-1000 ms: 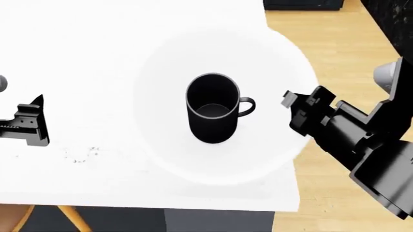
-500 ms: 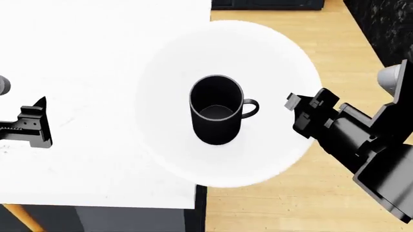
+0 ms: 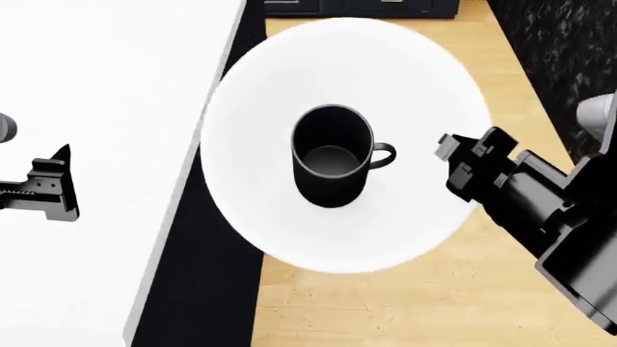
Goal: Place the cup inside the bowl on the dining table and move the bowl to any counter.
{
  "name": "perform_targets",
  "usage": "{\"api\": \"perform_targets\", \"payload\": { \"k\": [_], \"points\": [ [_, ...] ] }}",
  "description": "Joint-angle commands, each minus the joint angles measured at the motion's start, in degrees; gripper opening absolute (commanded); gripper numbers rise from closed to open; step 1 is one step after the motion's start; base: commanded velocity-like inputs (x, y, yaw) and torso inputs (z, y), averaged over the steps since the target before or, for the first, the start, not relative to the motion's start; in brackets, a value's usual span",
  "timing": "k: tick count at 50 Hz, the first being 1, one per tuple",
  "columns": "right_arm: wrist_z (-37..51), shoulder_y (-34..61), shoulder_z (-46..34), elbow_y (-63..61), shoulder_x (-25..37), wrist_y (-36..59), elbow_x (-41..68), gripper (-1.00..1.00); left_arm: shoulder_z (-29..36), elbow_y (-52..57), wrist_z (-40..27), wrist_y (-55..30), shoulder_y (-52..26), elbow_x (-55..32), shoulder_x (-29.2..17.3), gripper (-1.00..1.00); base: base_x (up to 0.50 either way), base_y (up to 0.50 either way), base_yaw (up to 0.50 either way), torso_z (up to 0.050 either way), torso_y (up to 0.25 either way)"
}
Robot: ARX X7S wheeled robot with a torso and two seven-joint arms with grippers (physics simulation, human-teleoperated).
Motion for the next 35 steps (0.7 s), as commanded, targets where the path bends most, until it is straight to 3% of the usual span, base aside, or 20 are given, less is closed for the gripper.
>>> {"api": "perform_targets", "payload": {
  "k": [1,35],
  "points": [
    [-1.3,0.3,1.0,-0.4,0.4,-1.1,0.0,-1.0,-0.1,0.0,-0.1,0.2,0.1,-0.1,-0.1,1.0,0.37,-0.43,0.0,0.0,0.0],
    [-3.7,-0.1,-0.5,-0.8,0.5,-1.9,-2.4,-1.0,0.2,-0.4,-0.5,0.6,0.3,-0.3,0.1,1.0,0.38,-0.41,0.0,0.0,0.001]
  ]
}}
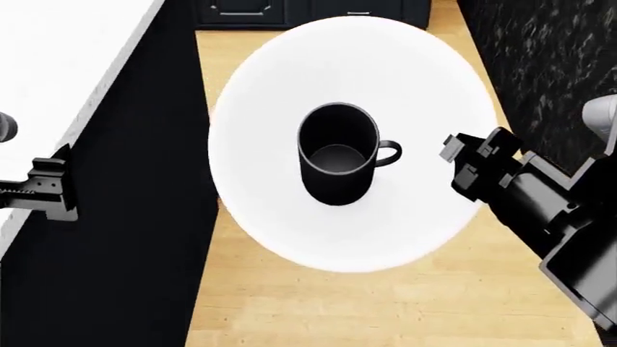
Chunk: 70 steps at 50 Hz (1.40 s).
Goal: Place the cup inside the bowl on the dining table and move the bowl to any counter.
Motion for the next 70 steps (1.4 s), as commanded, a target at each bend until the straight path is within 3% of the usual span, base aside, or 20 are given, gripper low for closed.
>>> {"api": "perform_targets", "payload": {
  "k": [1,42,70],
  "points": [
    [-1.6,0.2,0.1,-1.1,-0.1,-0.9,-0.7,-1.0,-0.3,-0.1,-0.1,0.1,0.5,-0.2,-0.2,1.0,0.48,-0.28,0.0,0.0,0.0],
    [-5.0,1.1,-1.0,0.8,-0.9,-2.2,-2.3,-1.0,0.4,-0.6,-0.5,0.8,0.7,-0.1,0.1,1.0,0.5,-0.22,0.0,0.0,0.002],
    [-5.1,1.9,-1.7,1.2,-0.9,-2.4,-2.9,-1.0,1.0,-1.5,-0.5,1.2,-0.1,0.1,0.3,1.0,0.5,0.0,0.0,0.0,0.002]
  ]
}}
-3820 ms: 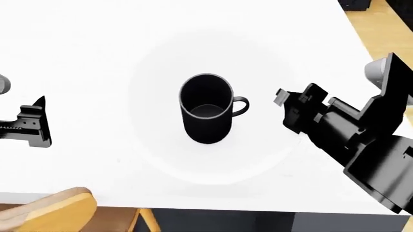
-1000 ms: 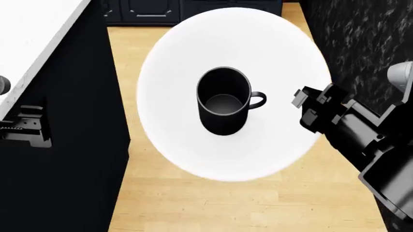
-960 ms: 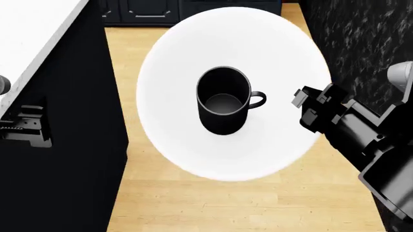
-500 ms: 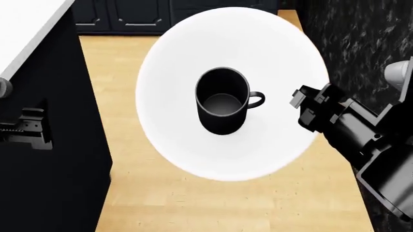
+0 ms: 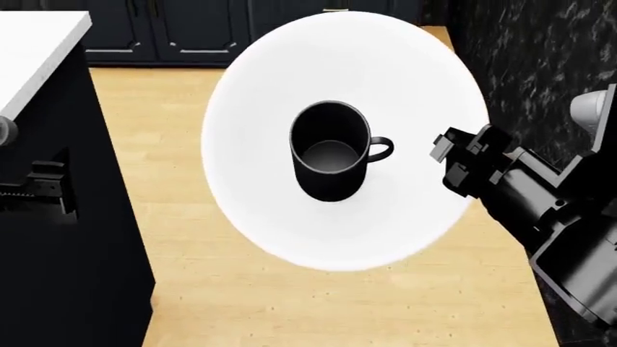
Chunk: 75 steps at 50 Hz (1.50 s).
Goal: Place the cup inside the bowl on the dining table and move the bowl to any counter.
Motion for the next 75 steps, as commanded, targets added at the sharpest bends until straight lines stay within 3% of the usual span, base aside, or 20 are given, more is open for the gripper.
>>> {"api": "perform_targets", "payload": {
  "k": [1,75],
  "points": [
    [-0.6,1.1,0.6,0.0,-0.1,-0.2,0.6,-1.0,0.6,-0.4,-0.4,0.1,-0.6,0.3,0.6,1.0,0.5,0.0,0.0,0.0,0.0],
    [-2.0,1.5,-0.6,0.7,-0.2,-1.1,-0.4,-1.0,0.9,-0.3,-0.3,0.4,-0.7,-0.4,-0.4,1.0,0.5,0.0,0.0,0.0,0.002]
  ]
}}
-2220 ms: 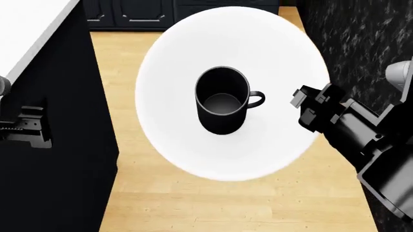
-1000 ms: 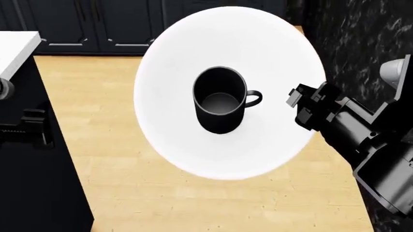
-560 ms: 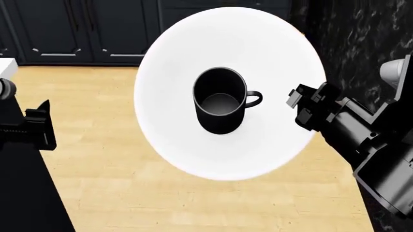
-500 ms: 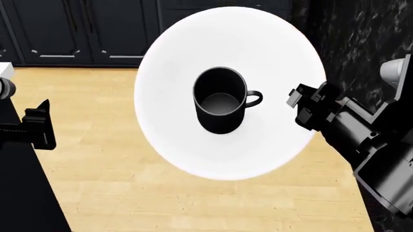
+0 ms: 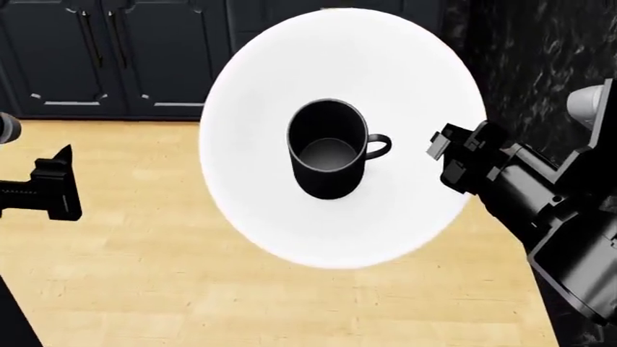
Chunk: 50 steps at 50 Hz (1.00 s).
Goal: Place the cup inside the bowl on the dining table and move the bowl to any counter.
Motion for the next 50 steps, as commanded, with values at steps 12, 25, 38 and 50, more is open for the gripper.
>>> {"api": "perform_targets", "payload": {
  "k": [12,25,38,50],
  "points": [
    [-1.3,0.5,0.7,0.1,-0.1,-1.0,0.2,-1.0,-0.2,-0.1,0.0,0.6,0.7,-0.1,-0.4,1.0,0.5,0.0,0.0,0.0,0.002],
    [-1.2,0.6,0.7,0.0,0.0,-1.1,0.3,-1.0,0.4,0.1,-0.6,0.4,0.4,0.0,0.3,1.0,0.5,0.0,0.0,0.0,0.002],
    [-1.3,0.8,0.6,0.1,0.0,-1.0,0.4,-1.0,0.0,-0.2,0.3,0.6,0.3,-0.5,-0.7,1.0,0.5,0.0,0.0,0.0,0.002],
    [-2.2,1.2,0.2,1.1,-0.9,-1.8,-0.3,-1.0,0.2,-1.0,0.1,2.0,1.1,0.2,-0.3,1.0,0.5,0.0,0.0,0.0,0.002]
  ]
}}
